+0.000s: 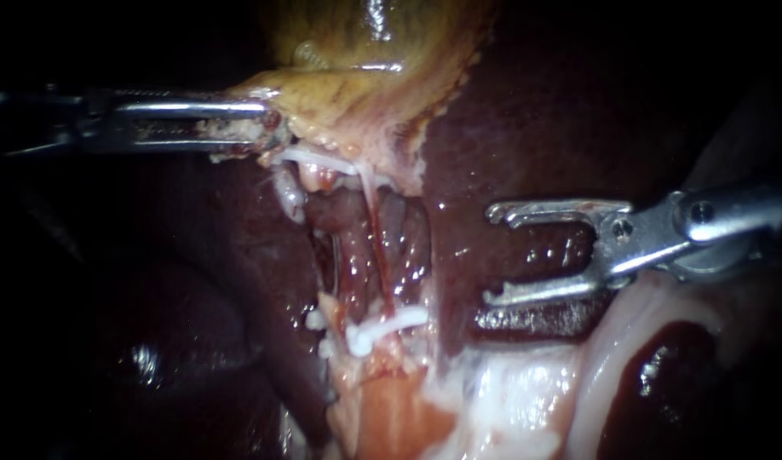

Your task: Going back first clip right tube

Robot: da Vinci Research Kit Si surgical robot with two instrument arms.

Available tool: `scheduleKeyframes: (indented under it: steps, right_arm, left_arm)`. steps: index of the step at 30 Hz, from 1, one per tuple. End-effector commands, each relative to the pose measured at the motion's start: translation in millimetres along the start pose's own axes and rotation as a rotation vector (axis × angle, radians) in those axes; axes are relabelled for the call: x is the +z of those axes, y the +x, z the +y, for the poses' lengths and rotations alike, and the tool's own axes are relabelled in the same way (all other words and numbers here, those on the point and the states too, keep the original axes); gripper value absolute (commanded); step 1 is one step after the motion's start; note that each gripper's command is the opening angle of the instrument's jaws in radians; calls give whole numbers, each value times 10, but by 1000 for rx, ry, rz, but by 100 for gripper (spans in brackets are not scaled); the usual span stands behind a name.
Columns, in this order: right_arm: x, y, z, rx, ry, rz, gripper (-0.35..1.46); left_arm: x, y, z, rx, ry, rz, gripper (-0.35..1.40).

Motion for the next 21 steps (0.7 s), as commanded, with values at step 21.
scheduleKeyframes:
  steps: [21]
  right_arm:
    - [1,-2,0,4,0,-2,50]
  left_arm:
    - [35,-26,-21,17,13,-16,-35]
